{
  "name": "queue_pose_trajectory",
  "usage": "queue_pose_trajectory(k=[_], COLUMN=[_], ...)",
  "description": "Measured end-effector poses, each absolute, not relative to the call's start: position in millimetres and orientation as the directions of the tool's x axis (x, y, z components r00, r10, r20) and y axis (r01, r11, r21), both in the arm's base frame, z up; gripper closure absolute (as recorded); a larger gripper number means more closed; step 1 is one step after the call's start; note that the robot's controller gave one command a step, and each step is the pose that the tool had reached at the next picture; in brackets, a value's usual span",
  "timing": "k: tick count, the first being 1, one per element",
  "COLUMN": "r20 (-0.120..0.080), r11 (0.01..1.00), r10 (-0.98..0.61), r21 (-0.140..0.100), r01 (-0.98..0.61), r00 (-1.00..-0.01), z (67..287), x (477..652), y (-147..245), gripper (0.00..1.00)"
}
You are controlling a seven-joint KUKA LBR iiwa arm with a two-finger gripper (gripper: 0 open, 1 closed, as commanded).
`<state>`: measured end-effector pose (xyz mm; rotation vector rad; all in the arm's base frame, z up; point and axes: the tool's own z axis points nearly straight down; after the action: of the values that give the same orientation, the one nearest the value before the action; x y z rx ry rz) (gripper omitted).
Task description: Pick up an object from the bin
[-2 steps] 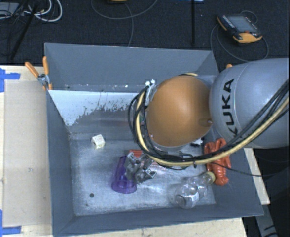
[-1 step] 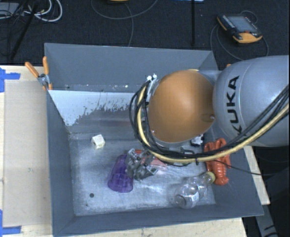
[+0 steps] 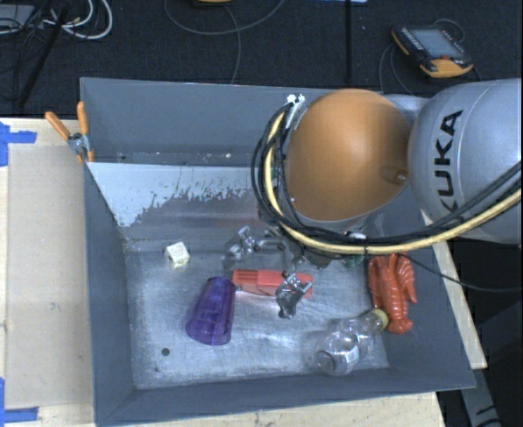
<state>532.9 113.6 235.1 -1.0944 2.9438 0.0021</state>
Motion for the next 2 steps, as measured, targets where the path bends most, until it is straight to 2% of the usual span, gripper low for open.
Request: queue_pose_trajectory(k=[1,2], r20=[-0.001,0.0], r11=[0.758,0.759], r10=[-0.652,-0.651], r21=[0.001,0.002], r01=[-0.652,-0.651], r00=[-0.758,-0.759], z=[234.9,234.9], x=[532.8,532.8], y=[113.6,113.6], gripper=[1.0,0.0])
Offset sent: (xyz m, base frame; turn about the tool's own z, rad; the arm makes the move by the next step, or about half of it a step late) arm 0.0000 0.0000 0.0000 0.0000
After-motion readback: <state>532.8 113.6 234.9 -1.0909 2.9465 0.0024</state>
